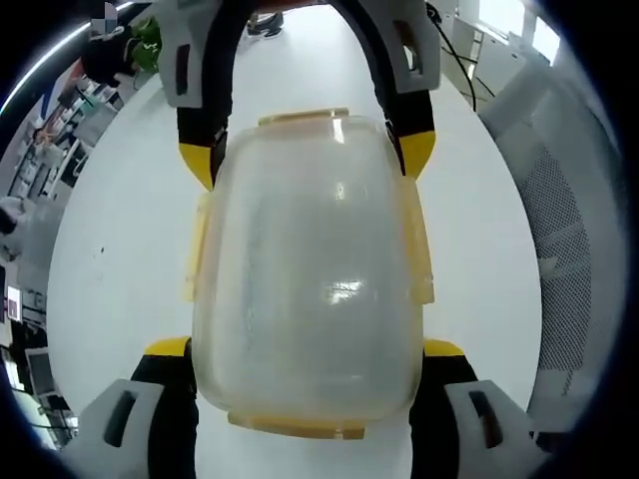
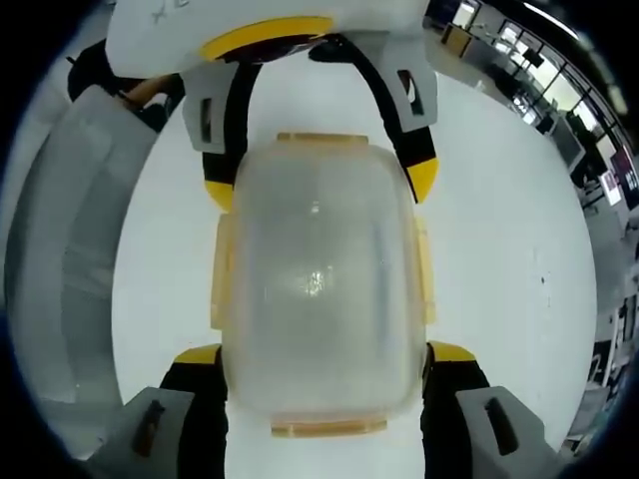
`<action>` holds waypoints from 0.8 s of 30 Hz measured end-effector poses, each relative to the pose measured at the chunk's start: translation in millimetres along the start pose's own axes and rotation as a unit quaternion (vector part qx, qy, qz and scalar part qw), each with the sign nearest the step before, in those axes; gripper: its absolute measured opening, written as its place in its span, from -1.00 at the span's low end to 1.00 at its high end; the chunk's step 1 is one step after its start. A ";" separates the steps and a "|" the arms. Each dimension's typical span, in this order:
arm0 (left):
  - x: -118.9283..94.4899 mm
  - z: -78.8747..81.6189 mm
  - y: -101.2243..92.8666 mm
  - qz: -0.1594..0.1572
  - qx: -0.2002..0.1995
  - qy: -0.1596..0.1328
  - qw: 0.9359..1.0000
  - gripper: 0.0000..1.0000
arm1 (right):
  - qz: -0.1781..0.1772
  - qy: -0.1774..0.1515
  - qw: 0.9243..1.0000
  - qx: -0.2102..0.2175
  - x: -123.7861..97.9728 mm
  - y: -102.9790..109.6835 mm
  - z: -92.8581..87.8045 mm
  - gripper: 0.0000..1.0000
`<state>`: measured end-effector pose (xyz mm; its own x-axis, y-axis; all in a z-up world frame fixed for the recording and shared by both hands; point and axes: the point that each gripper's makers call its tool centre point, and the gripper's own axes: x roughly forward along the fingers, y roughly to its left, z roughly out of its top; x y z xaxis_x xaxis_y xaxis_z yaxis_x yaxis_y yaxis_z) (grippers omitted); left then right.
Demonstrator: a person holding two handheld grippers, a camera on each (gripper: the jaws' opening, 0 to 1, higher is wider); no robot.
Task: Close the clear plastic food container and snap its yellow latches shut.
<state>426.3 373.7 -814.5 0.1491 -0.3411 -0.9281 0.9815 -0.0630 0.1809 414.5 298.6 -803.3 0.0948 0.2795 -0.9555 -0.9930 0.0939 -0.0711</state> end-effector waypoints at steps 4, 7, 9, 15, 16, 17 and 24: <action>-0.4 0.4 0.4 0.000 -0.001 -0.001 1.000 0.78 | 0.001 0.004 1.000 -0.002 0.8 -1.1 -0.5 0.60; -0.6 0.7 0.4 0.001 -0.002 -0.002 1.000 0.78 | 0.002 0.004 1.000 -0.002 0.7 -0.8 -0.3 0.60; -0.5 0.6 0.4 0.001 -0.002 -0.002 1.000 0.78 | 0.002 0.003 1.000 -0.002 0.9 -0.7 -0.4 0.61; -0.7 0.6 0.6 0.001 -0.002 -0.003 1.000 0.78 | 0.003 0.002 1.000 -0.002 0.2 -0.5 -0.1 0.61; -1.1 0.7 0.4 0.002 -0.002 -0.004 1.000 0.78 | 0.003 0.002 1.000 -0.002 0.0 -0.4 -0.1 0.61; -1.2 0.8 0.5 0.002 -0.002 -0.004 1.000 0.78 | 0.003 0.002 1.000 -0.002 0.3 -0.6 -0.4 0.61; -1.4 0.8 0.2 0.002 0.000 -0.002 1.000 0.78 | 0.002 0.003 1.000 -0.004 -0.3 -0.2 -0.4 0.62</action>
<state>426.2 373.4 -812.9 0.1524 -0.3443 -0.9264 0.9809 -0.0619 0.1844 414.6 298.2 -803.1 0.0897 0.2745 -0.9574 -0.9941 0.0841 -0.0691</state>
